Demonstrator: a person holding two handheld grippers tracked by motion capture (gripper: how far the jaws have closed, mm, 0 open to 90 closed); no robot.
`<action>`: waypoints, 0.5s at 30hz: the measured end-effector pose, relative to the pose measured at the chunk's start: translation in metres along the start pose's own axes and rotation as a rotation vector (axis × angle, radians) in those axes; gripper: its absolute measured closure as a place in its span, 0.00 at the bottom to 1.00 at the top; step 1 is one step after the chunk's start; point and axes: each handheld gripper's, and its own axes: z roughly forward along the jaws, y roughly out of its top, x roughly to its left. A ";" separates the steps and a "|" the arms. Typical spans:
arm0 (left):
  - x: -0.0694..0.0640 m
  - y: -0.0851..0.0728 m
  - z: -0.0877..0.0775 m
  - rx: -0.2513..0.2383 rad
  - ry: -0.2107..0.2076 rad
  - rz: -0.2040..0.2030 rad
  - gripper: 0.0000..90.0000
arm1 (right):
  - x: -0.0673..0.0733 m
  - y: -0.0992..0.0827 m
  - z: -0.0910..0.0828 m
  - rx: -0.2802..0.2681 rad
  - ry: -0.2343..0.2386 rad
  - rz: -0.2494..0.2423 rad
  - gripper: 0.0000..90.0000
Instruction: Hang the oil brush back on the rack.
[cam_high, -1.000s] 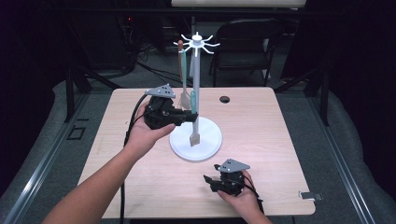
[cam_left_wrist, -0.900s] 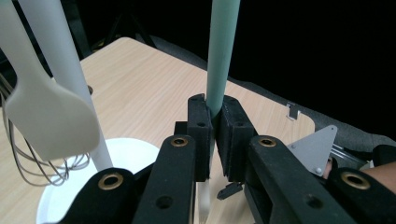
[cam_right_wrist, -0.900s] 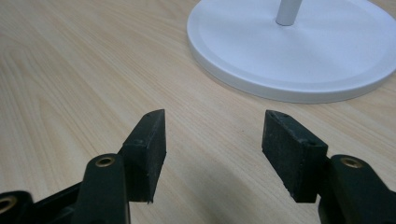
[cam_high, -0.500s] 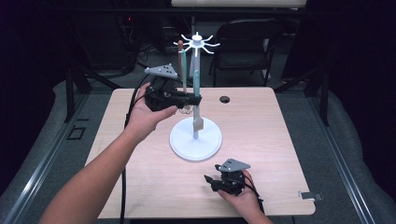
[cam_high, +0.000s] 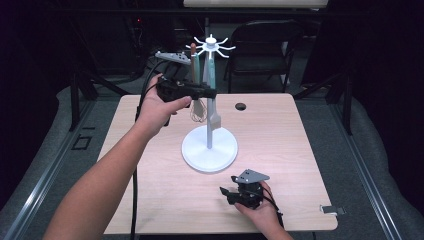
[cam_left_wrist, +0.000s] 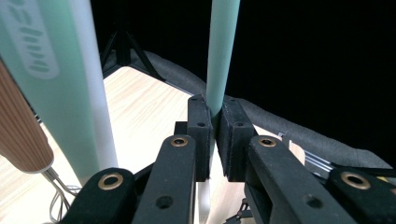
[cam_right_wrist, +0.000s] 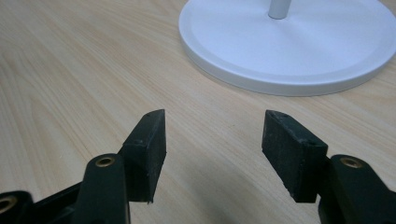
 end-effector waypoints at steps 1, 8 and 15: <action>0.002 -0.001 0.000 -0.001 -0.004 -0.010 0.93 | 0.000 0.000 0.000 0.000 0.003 -0.001 0.44; 0.007 0.000 -0.001 -0.012 -0.015 -0.036 0.93 | 0.001 0.000 0.001 -0.005 0.005 -0.002 0.44; 0.011 -0.001 0.002 -0.006 0.012 -0.051 0.93 | 0.003 0.000 0.002 -0.006 0.007 -0.004 0.44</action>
